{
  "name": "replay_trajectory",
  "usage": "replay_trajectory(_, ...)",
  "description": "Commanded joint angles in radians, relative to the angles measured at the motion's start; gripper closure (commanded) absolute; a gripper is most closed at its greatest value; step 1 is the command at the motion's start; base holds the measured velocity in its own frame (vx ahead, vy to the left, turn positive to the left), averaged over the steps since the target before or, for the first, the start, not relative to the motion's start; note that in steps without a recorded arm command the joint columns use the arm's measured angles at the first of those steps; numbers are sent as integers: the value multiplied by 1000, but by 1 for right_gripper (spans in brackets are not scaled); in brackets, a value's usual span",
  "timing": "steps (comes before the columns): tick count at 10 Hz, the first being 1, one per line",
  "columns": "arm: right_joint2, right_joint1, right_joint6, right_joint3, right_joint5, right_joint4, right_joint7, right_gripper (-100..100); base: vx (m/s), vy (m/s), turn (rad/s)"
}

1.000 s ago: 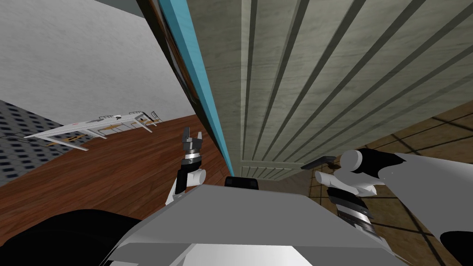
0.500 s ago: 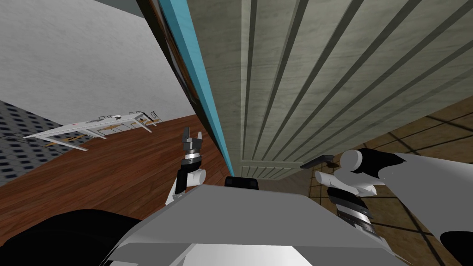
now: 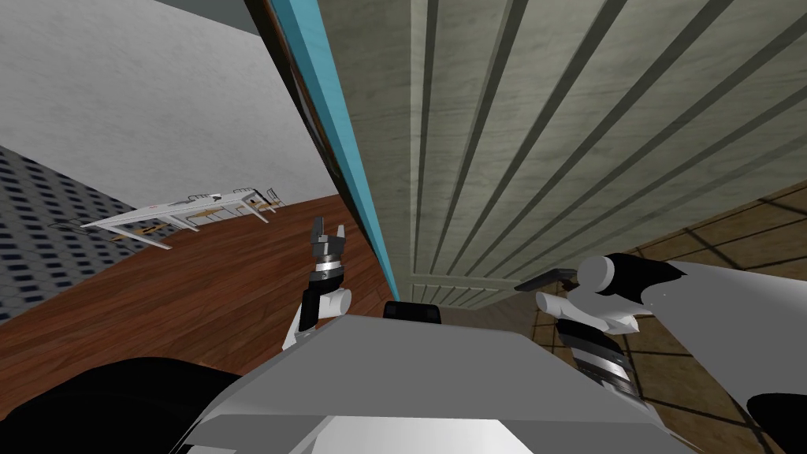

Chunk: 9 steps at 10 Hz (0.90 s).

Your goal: Push the door open

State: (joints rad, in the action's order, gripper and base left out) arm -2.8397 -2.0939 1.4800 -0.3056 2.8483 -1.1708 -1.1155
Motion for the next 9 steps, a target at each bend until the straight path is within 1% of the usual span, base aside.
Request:
replay_trajectory(1,-1,0,1,0,1,0,-1,-100,7,-21,52)
replay_trajectory(9,-1,0,1,0,1,0,-1,-100,0,0,-3)
